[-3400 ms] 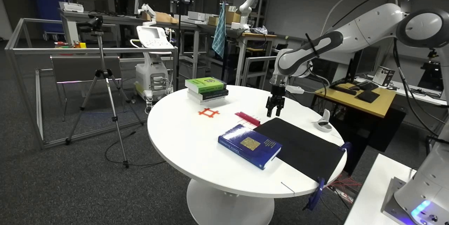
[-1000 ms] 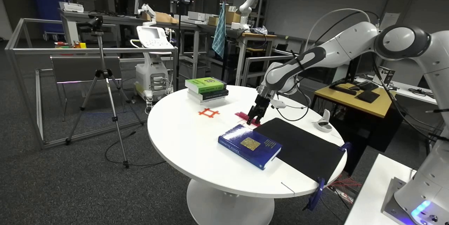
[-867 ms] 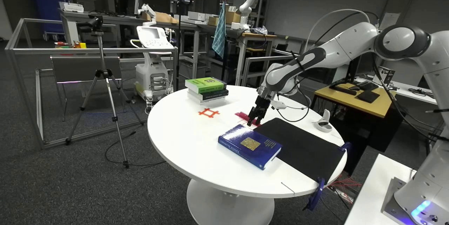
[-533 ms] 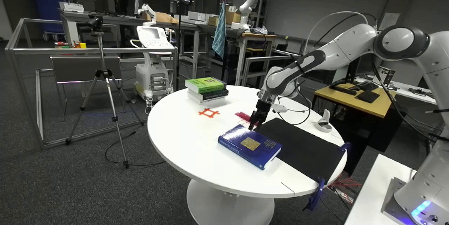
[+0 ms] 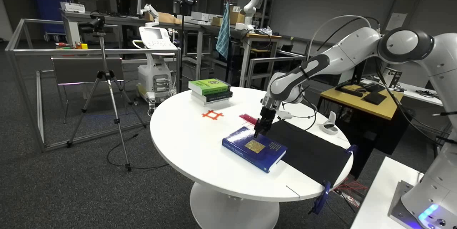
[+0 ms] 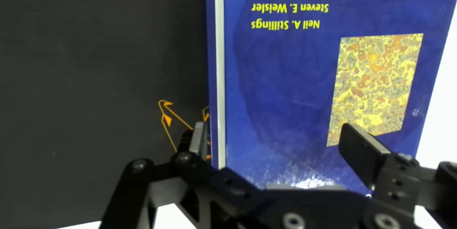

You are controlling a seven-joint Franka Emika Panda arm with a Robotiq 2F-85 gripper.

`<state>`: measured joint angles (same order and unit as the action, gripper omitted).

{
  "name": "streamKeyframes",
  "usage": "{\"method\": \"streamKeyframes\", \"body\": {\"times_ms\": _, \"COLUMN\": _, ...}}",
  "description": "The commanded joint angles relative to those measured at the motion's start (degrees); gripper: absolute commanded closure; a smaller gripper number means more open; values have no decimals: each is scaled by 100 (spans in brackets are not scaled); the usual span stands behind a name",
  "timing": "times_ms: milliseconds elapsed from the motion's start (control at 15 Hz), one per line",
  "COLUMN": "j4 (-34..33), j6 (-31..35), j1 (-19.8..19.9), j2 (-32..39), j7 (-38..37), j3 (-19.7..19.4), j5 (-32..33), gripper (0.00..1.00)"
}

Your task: Open the blue book

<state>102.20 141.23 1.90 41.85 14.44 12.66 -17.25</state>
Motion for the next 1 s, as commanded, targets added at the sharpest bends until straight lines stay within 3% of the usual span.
{"method": "streamKeyframes", "body": {"times_ms": 0, "j4": -7, "j6": -189, "j1": 168, "j2": -5, "j7": 213, "j3": 173, "j5": -71, "gripper": 0}}
{"method": "streamKeyframes", "body": {"times_ms": 933, "j4": 208, "j6": -39, "j1": 88, "j2": -312, "j7": 446, "j3": 278, "j5": -4, "gripper": 0}}
